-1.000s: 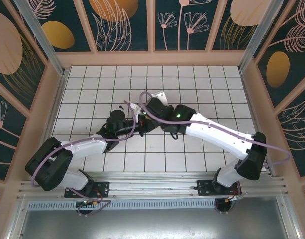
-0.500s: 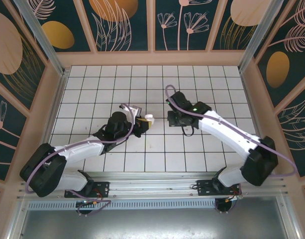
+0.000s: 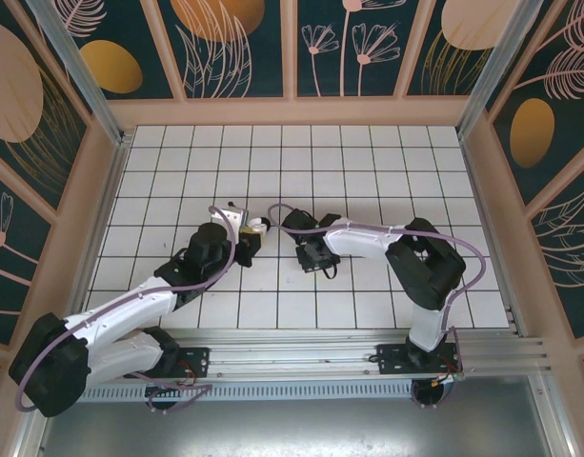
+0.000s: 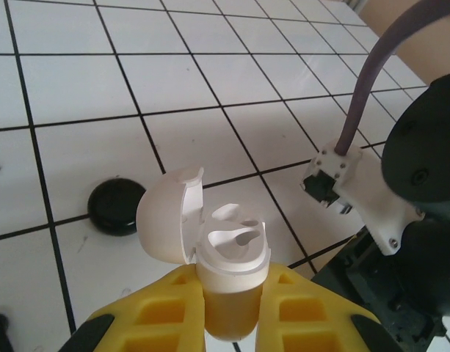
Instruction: Insert the wireless bluetooth earbuds into the charging case
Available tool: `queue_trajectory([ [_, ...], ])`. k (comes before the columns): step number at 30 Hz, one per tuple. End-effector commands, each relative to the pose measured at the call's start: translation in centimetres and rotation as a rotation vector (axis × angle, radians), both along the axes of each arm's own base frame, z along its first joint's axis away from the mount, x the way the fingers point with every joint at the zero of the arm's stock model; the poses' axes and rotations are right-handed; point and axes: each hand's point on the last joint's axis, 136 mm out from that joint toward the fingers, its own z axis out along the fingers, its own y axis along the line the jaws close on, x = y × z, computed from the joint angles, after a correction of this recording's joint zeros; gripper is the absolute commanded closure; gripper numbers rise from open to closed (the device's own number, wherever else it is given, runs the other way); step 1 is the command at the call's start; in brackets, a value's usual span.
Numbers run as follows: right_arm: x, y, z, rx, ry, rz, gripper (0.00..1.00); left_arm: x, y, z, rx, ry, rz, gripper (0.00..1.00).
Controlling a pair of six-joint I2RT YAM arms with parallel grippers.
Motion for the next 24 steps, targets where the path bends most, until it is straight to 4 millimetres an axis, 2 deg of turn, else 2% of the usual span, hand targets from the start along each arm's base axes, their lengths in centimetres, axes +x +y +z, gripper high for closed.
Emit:
queue_trajectory([
  [1,-0.2,0.3,-1.3,-0.005,0.007,0.034,0.77,-0.1,1.0,-0.6,0.038,-0.003,0.023,1.0],
  [4,-0.3,0.3,-1.2,-0.002,0.008,0.027,0.67,-0.2,1.0,-0.6,0.032,-0.004,0.019,1.0],
  [8,0.0,0.5,0.6,0.016,-0.023,-0.003,0.62,-0.3,1.0,-0.6,0.036,-0.006,0.017,1.0],
  [14,0.2,0.5,4.5,0.111,-0.082,-0.104,0.61,0.0,0.5,0.0,0.025,-0.017,0.0,1.0],
  [18,-0.3,0.0,6.6,0.256,-0.104,-0.247,0.61,0.1,-0.6,0.5,0.003,-0.012,-0.036,1.0],
  [20,-0.5,-0.5,7.0,0.353,-0.095,-0.341,0.62,0.2,-1.1,0.7,-0.012,-0.008,-0.053,1.0],
  [24,-1.3,-1.2,6.0,0.556,-0.026,-0.511,0.64,0.4,-2.1,0.8,-0.038,-0.001,-0.086,1.0],
])
